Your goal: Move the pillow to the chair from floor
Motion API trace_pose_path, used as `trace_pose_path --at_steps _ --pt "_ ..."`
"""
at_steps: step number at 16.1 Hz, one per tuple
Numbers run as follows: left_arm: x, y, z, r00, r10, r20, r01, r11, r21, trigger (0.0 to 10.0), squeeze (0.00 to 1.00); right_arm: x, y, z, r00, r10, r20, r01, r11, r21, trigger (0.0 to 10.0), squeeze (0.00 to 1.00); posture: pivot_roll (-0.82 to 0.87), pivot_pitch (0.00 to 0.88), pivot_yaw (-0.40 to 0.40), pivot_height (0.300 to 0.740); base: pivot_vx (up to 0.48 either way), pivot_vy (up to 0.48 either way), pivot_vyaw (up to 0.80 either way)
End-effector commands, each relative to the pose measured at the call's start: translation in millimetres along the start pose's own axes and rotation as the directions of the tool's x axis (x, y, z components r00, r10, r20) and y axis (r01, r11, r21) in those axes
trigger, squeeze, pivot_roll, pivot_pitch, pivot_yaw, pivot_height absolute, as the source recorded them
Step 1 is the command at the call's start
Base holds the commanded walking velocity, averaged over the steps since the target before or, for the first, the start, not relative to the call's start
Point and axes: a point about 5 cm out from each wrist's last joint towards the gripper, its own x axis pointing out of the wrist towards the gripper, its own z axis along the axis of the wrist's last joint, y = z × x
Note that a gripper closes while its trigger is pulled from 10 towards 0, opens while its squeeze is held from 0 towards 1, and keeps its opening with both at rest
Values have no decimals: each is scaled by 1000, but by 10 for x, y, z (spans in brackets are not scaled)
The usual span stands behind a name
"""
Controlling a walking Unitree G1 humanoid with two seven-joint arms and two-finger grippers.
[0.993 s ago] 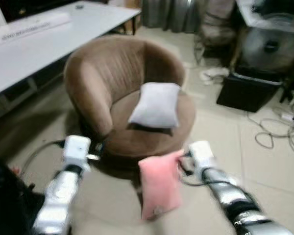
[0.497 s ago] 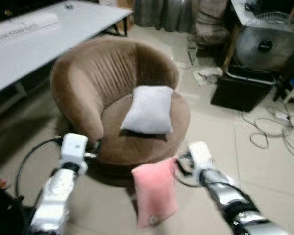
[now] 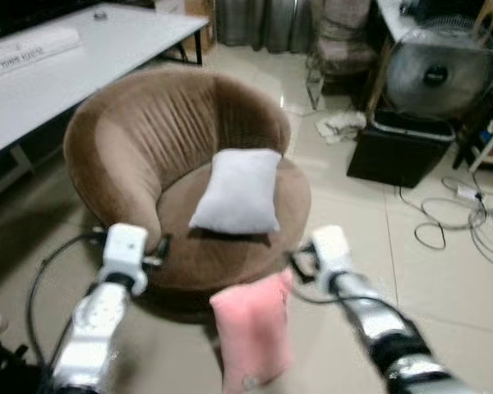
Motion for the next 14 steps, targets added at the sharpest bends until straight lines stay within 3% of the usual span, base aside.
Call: trace_pose_path --at_steps 1,10,14 --pt "25 -62 28 1000 -21 9 21 1000 2 10000 0 -55 -142 -31 999 -40 -21 40 999 -8 10000 0 129 0 -1 740 334 0 0" --pt "21 -80 19 1000 -27 12 27 1000 1 10000 0 -97 -127 -10 999 -30 -28 30 1000 -8 10000 0 129 0 -10 740 331 0 0" --pt "37 -78 7 1000 -31 3 31 999 7 10000 0 -122 -144 -22 998 -46 -45 46 999 -3 10000 0 125 0 -6 740 0 0 0"
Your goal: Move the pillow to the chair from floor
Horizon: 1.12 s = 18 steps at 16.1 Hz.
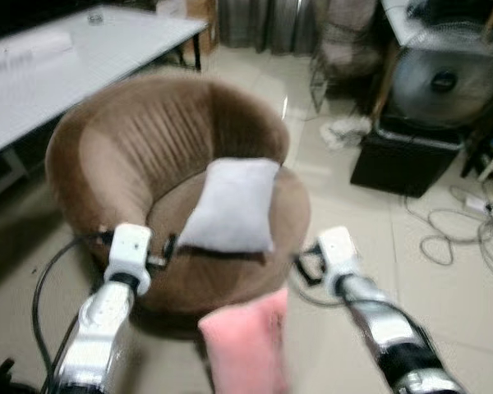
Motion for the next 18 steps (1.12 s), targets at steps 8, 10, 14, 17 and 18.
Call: trace_pose_path --at_steps 8,10,14,17,18 --pt "55 -6 41 999 -39 5 39 998 46 10000 0 -11 -87 17 999 -49 -12 49 999 8 10000 0 127 0 -2 726 0 0 0" --pt "56 -9 41 999 -43 3 43 998 48 10000 0 -17 -92 12 998 -57 -12 57 998 11 10000 0 121 0 5 706 0 0 0" --pt "70 -25 42 999 -51 3 51 997 50 10000 0 -31 -105 1 998 -66 -11 66 998 11 10000 0 116 0 6 672 0 0 0" --pt "99 -49 61 998 -62 6 61 997 52 10000 0 -38 -119 -5 997 -75 -11 75 997 11 10000 0 108 0 11 650 0 0 0" --pt "107 -55 65 998 -65 7 65 997 52 10000 0 -40 -121 -7 997 -78 -10 78 997 12 10000 0 108 0 11 645 0 0 0"
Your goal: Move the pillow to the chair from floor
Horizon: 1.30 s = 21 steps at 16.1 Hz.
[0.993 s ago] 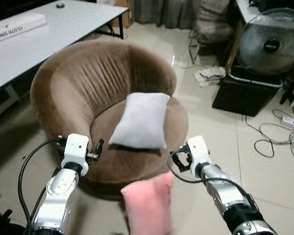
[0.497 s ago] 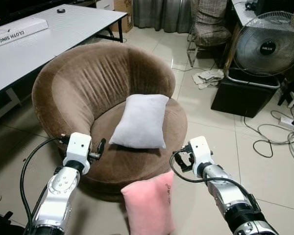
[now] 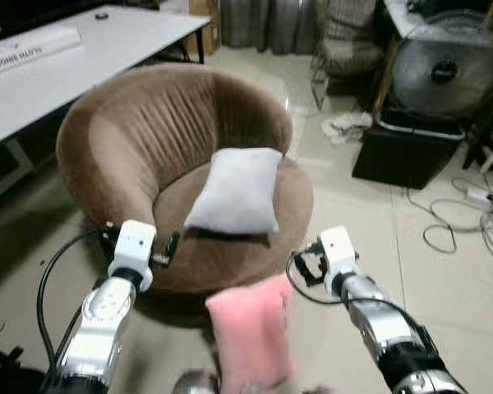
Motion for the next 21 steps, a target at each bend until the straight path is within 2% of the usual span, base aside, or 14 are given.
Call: trace_pose_path --at_steps 1,7,12,15,18,21 --pt "47 -29 47 1000 -21 16 21 1000 14 10000 0 -15 -43 -2 1000 -25 1 25 1000 12 10000 0 108 0 11 645 0 0 0" --pt "80 -63 54 1000 -18 13 17 1000 19 10000 0 -28 -92 3 999 -44 9 44 999 8 10000 0 96 0 14 645 0 0 0" --pt "146 -108 74 999 -44 11 44 998 37 10000 0 -71 -151 48 996 -81 34 81 997 9 10000 0 29 0 53 645 0 0 0" --pt "167 -136 60 1000 -27 15 26 999 22 10000 0 -151 -193 11 996 -90 28 90 996 -10 10000 0 8 0 43 645 0 0 0" --pt "170 -277 30 1000 -21 19 21 999 -39 10000 0 -268 -280 3 995 -100 17 101 994 -32 10000 0 -15 0 -22 645 0 0 0" --pt "119 -323 8 1000 -13 27 14 998 -53 10000 0 -263 -251 -29 996 -92 -1 92 996 -16 10000 0 7 0 -35 645 0 0 0"
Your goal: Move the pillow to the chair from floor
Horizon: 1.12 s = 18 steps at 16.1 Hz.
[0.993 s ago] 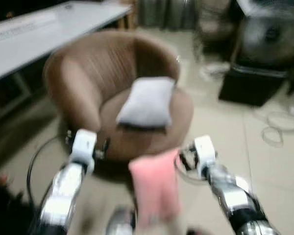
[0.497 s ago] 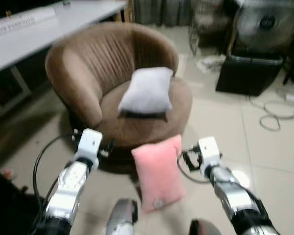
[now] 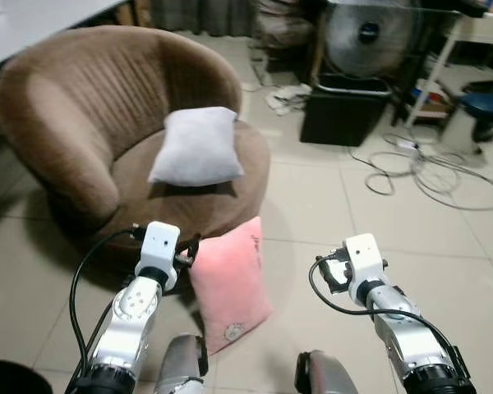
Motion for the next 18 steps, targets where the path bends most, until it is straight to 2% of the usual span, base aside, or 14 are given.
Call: trace_pose_path --at_steps 1,4,8,10,13,16,18 --pt "-37 23 19 1000 14 22 -14 1000 -12 10000 0 19 46 23 1000 21 -5 -21 1000 -1 10000 0 18 0 -37 645 0 0 0" --pt "-102 31 -28 1000 -6 6 6 1000 -5 10000 0 56 131 -25 999 38 -28 -38 999 -2 10000 0 28 0 -34 645 282 0 0" --pt "-196 53 -51 1000 -20 -8 21 999 29 10000 0 126 282 -279 993 62 -99 -61 998 11 10000 0 87 0 -44 645 292 0 0" --pt "-240 87 -58 1000 -15 -13 15 999 34 10000 0 125 281 -337 990 79 -113 -79 997 8 10000 0 87 0 -44 645 294 0 0" --pt "-262 95 -55 1000 -16 -15 16 999 37 10000 0 136 275 -339 988 106 -109 -109 994 -20 10000 0 105 0 -43 645 314 0 800" --pt "-254 82 -33 1000 -25 -17 25 999 42 10000 0 164 245 -326 989 112 -99 -112 994 -2 10000 0 103 0 -40 645 319 0 533" --pt "-250 79 -24 999 -31 -17 32 999 44 10000 0 135 164 -481 984 79 -162 -74 996 39 10000 0 101 0 -33 645 319 0 0"
